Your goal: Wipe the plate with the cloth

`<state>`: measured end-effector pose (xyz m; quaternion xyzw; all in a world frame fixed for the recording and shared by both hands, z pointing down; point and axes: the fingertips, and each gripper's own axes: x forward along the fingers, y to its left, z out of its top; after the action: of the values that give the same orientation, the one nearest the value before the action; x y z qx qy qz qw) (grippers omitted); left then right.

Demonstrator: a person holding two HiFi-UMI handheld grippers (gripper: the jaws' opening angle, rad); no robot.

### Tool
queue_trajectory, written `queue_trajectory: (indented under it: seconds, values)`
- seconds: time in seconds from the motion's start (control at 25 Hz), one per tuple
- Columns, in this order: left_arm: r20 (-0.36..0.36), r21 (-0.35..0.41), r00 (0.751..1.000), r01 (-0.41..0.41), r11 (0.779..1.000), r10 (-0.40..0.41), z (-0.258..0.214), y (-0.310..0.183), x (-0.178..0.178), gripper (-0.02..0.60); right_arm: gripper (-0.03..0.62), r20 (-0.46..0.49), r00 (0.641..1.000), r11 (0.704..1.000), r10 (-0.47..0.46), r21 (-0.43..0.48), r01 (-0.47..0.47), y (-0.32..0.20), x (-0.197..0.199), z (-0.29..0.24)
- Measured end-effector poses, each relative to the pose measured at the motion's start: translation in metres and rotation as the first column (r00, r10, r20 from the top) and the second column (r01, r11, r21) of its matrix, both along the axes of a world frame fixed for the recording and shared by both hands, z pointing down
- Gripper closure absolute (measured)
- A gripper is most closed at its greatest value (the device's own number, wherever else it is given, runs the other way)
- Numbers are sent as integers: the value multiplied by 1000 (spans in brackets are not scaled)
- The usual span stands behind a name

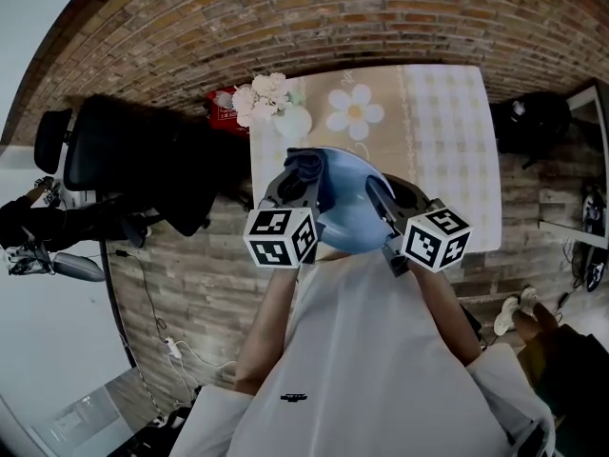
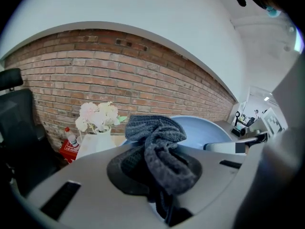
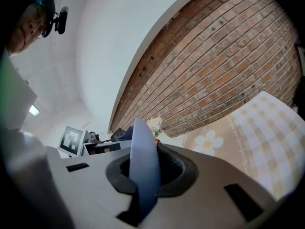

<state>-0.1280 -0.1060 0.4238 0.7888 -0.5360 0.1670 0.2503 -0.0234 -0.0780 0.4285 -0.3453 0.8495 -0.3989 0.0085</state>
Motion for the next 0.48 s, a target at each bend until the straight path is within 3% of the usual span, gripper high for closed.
queue_trajectory:
  seconds: [0.48]
  values:
    - [72, 11, 995, 64, 998, -65, 23, 6, -28, 520, 536, 24, 999, 1000, 29, -9, -29, -6, 11, -2]
